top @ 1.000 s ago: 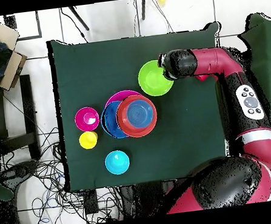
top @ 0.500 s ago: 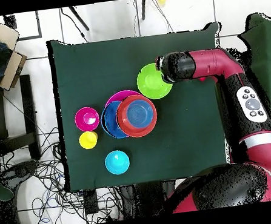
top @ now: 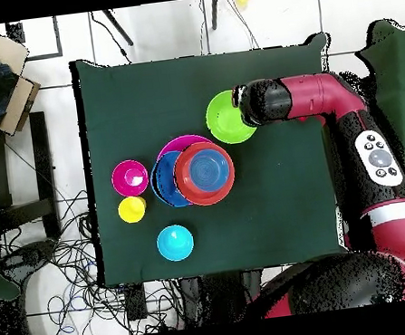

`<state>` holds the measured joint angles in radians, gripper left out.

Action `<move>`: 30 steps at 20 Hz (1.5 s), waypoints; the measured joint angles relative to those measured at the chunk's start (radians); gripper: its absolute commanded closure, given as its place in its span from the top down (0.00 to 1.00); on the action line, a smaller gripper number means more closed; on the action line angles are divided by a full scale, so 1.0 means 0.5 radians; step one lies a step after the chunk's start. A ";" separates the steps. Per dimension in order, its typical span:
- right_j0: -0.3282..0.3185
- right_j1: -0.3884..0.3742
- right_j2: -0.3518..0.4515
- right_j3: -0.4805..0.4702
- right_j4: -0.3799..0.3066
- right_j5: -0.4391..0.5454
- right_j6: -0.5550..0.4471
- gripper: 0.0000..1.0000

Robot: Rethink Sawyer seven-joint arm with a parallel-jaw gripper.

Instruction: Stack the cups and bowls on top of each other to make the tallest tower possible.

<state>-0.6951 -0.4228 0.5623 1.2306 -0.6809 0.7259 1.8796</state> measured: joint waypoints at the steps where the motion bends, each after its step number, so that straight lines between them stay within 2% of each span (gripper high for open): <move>1: 0.000 -0.003 0.000 0.001 0.000 0.000 0.000 1.00; 19: -0.005 0.012 0.000 0.006 -0.005 -0.010 0.000 1.00; 30: -0.056 0.038 -0.009 0.056 -0.092 -0.227 0.000 1.00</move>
<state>-0.7233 -0.4036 0.5580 1.2585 -0.7268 0.6125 1.8796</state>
